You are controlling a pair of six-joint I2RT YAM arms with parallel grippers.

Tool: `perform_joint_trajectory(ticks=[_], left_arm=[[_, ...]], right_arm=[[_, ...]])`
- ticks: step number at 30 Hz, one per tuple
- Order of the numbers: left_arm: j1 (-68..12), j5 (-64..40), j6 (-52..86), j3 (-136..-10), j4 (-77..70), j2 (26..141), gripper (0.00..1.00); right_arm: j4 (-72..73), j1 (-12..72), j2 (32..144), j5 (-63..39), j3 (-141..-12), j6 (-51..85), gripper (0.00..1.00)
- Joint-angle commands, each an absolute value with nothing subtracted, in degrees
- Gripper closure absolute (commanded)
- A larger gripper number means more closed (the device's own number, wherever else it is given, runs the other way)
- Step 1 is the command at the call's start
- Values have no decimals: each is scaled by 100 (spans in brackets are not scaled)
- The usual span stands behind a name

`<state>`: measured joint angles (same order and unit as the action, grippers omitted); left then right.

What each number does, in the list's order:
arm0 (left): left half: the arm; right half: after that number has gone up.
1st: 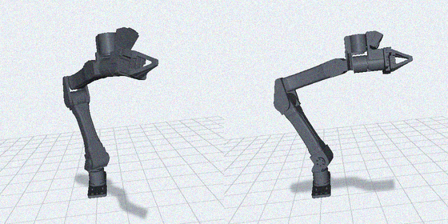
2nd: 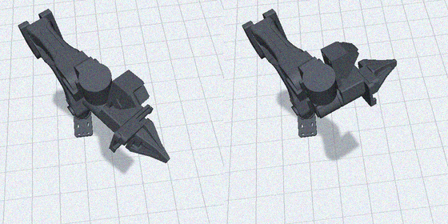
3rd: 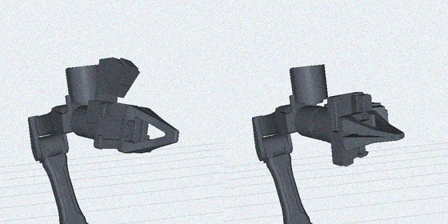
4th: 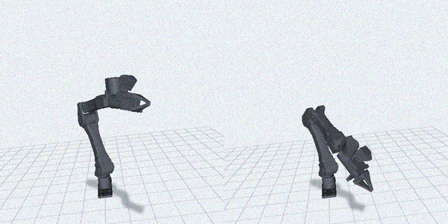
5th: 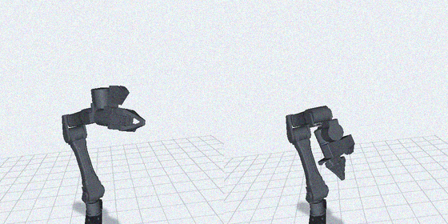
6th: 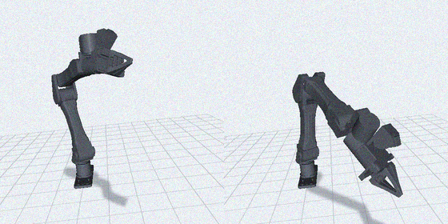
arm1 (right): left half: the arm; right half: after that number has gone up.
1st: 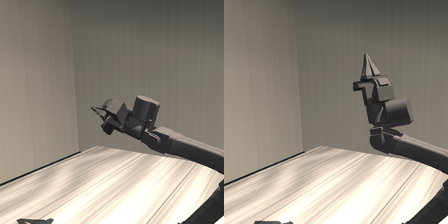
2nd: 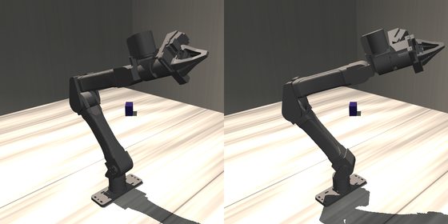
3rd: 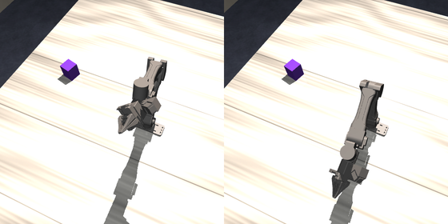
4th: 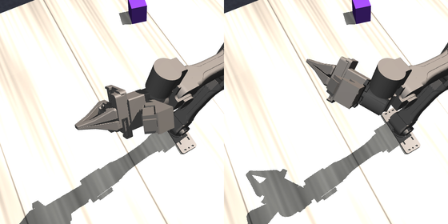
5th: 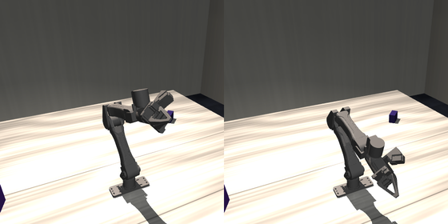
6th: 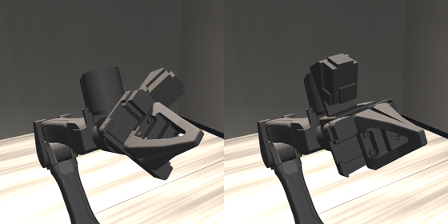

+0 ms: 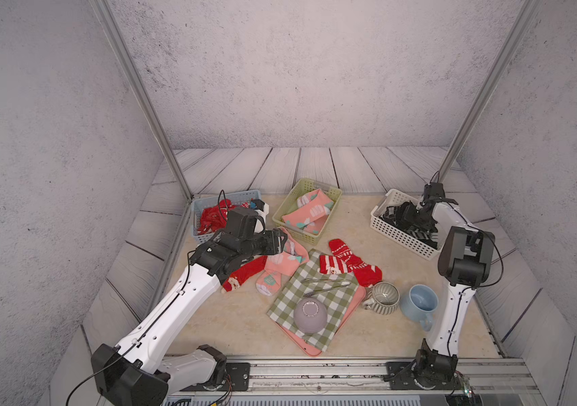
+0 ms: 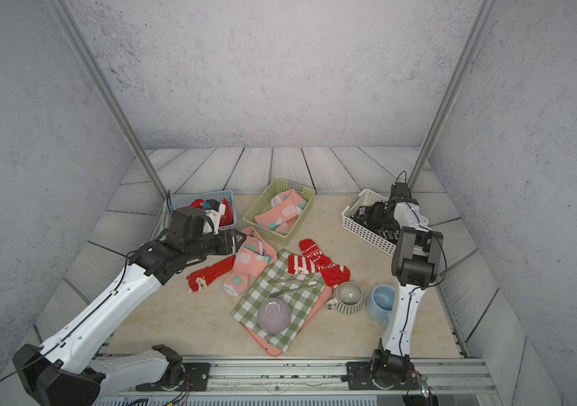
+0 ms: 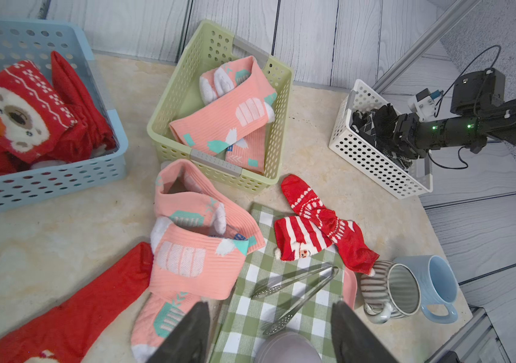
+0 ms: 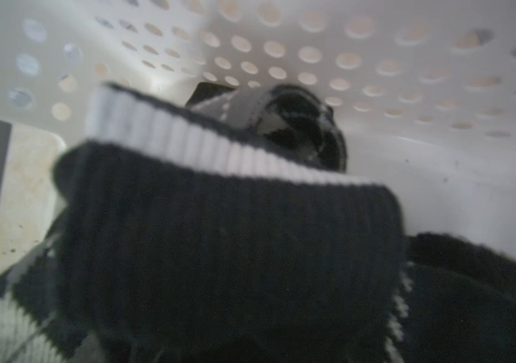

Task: Sort the socks into the basket by color
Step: Place the sock in the bin.

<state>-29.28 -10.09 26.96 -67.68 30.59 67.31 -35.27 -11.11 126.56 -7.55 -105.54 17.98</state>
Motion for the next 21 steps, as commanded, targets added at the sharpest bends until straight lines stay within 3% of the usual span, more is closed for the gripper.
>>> perform_joint_trajectory(ticks=[1,6,13,21], left_arm=[[-2927,-968,2707,-6752,3026,6582,36],[-2927,-870,2718,-6698,3101,6489,36],[-2919,-617,2874,-6590,3290,6567,30],[-2560,-264,3574,-6047,3488,6724,31]], right_arm=[[-3748,-1101,12238,-719,-10537,1791,32],[-3792,-1064,11918,-675,-10521,1817,28],[-3714,-958,11427,-576,-10246,1842,1],[-3456,-268,10412,-604,-9513,2013,1]])
